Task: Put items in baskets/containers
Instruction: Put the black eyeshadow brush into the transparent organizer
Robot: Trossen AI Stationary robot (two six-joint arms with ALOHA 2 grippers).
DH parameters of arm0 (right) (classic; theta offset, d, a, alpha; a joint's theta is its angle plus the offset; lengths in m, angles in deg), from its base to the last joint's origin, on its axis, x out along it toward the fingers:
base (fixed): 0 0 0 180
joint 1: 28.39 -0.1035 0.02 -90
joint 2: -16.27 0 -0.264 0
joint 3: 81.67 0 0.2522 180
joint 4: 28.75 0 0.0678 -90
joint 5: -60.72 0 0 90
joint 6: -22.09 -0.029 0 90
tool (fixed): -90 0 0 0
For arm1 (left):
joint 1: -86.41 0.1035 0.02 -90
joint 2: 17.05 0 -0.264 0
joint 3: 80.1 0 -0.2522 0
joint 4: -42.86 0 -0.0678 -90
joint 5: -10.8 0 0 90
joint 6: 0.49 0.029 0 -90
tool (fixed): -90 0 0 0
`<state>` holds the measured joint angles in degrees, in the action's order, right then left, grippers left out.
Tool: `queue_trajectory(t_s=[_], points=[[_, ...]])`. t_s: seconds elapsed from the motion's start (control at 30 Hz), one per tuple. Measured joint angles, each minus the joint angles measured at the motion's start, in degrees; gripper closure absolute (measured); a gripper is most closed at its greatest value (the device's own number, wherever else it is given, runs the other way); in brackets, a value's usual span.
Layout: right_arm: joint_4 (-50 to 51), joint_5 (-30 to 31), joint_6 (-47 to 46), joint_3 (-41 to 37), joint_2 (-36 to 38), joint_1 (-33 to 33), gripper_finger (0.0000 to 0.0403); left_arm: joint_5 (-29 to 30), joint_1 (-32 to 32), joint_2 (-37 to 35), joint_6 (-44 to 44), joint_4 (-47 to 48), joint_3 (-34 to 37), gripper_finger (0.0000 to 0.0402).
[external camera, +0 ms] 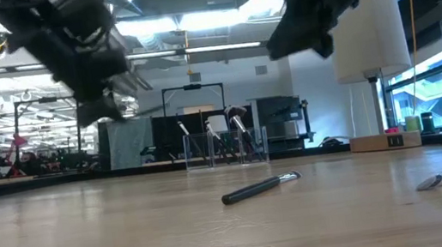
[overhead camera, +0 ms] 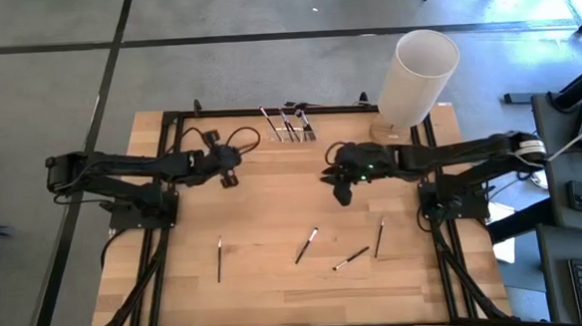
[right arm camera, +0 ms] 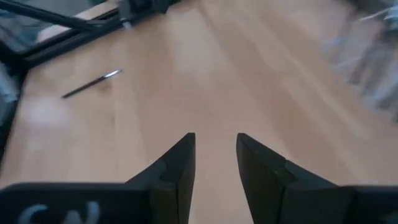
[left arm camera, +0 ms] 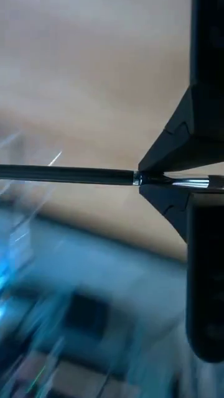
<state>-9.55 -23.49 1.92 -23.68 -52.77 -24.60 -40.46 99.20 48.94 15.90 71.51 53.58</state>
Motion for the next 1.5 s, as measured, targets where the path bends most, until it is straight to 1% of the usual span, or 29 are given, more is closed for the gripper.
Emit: queue_trajectory(t_s=[0.1,0.2,0.27,0.37,0.47,0.53,0.57,0.6,0.73,0.87,0.97,1.13,1.3,1.43,1.5], points=[[2.68,5.95,-0.03,0.0,3.0,-2.01,0.0286,6.71,0.3,0.72,18.11,-13.02,-0.24,0.0369],[3.85,10.15,-0.19,0.0,4.01,-3.46,0.0286,9.29,1.61,2.85,37.14,-26.36,-0.27,0.0369],[4.19,11.3,-0.17,0.0,4.01,-3.77,0.0286,8.5,2.83,4.82,48.29,-35.29,-0.36,0.0369],[4.54,11.63,-0.23,0.0,3.98,-3.82,0.0286,4.36,4.98,8.65,63.83,-44.72,-0.34,0.0369],[5.61,12.53,-0.25,0.0,3.94,-3.82,0.0286,0.04,7.5,13.06,78.86,-50.79,-0.34,0.0369],[6.22,13.2,-0.21,0.0,3.94,-3.82,0.0286,-1.18,9.26,16.38,89.37,-54.4,-0.35,0.0369],[6.54,13.28,-0.14,0.0,3.94,-3.82,0.0286,-1.17,10.25,18.03,93.12,-55.61,-0.6,0.0369],[6.79,13.3,-0.05,0.0,3.91,-3.82,0.0286,-1.09,11.28,19.57,95.22,-55.84,-1.35,0.0369],[6.91,14.21,-0.1,0.0,3.91,-3.82,0.0286,-1.28,15.05,24.59,95.86,-56.98,-5.28,0.0369],[7.15,14.21,0.09,0.0,3.91,-3.82,0.0286,-3.8,16.38,28.59,96.84,-57.43,-9.55,0.0368],[7.39,14.22,0.75,0.0,3.89,-3.82,0.0286,-5.81,16.2,31.19,101.55,-57.47,-12.2,0.0368],[9.24,14.65,1.04,0.0,3.89,-3.82,0.0286,-5.54,15.47,34.28,105.82,-57.01,-15.4,0.0368],[11.21,18.47,0.67,-0.61,3.89,-3.82,0.0286,-6.57,14.27,35.96,108.39,-56.02,-15.84,0.0368],[11.14,19.12,0.67,-1.46,3.89,-3.39,0.0286,-6.94,13.21,36.09,110.25,-51.45,-15.9,0.0368],[11.15,19.12,0.67,-1.49,3.87,-3.01,0.0286,-6.76,12.94,36.09,110.83,-50.77,-15.9,0.0368]])
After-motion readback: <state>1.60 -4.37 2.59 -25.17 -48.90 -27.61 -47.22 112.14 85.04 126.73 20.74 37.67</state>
